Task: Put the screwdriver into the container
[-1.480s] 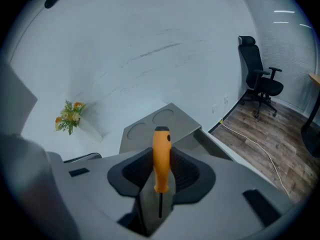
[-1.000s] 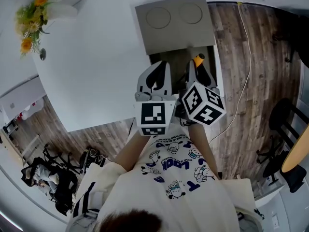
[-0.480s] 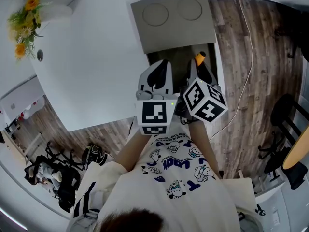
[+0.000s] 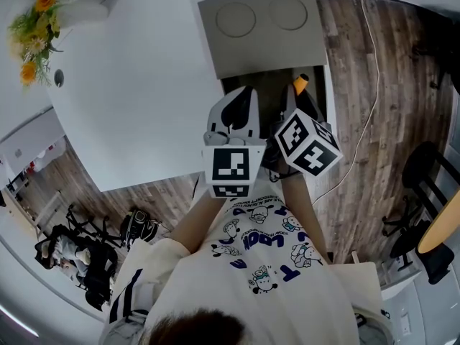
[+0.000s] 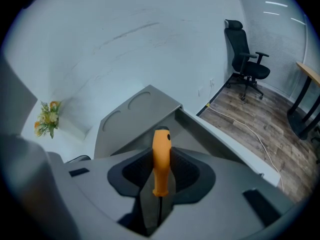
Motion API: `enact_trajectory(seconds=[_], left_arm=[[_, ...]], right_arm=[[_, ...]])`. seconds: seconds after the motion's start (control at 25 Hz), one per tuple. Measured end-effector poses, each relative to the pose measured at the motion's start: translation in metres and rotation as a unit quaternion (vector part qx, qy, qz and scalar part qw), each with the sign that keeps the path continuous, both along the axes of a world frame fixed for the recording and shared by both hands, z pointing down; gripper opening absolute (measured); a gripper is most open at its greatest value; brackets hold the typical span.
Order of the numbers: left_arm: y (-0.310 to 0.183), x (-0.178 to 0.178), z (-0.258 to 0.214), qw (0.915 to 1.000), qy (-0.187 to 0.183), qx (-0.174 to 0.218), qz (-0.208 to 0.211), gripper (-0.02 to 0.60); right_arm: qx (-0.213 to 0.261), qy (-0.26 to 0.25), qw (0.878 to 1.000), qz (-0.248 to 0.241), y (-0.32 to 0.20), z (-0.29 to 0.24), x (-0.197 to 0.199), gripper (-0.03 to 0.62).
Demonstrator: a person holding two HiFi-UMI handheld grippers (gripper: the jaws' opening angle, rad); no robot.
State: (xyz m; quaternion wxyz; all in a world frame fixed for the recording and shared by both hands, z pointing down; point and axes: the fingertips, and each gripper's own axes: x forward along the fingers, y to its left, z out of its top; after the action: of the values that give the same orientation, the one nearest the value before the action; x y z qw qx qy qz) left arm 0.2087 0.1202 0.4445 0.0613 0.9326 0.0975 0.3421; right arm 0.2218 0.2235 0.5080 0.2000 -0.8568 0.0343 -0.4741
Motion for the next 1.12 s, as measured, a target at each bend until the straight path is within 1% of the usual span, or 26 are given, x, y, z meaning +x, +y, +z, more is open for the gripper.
enact_trajectory(seconds=[0.24,0.64,0.92,1.12], left_arm=[[-0.002,0.001,0.006,1.0000,-0.008,-0.002,-0.003,0.020],[-0.003,0.001,0.008,0.9999,-0.011,-0.007,-0.006,0.020],[-0.007,0.001,0.004,0.9999,-0.004,-0.008,-0.011,0.020],[-0.008,-0.003,-0.003,0.9999,0.005,-0.009,-0.012,0.020]], right_arm=[[0.006,-0.011,1.000,0.001,-0.003,0.006,0.003,0.124],[-0.020,-0.027,0.999,-0.003,-0.002,0.013,0.003,0.128],[-0.040,-0.017,0.999,-0.007,0.001,0.010,0.003,0.132],[-0.038,-0.002,0.999,-0.010,0.000,0.000,0.002,0.133]])
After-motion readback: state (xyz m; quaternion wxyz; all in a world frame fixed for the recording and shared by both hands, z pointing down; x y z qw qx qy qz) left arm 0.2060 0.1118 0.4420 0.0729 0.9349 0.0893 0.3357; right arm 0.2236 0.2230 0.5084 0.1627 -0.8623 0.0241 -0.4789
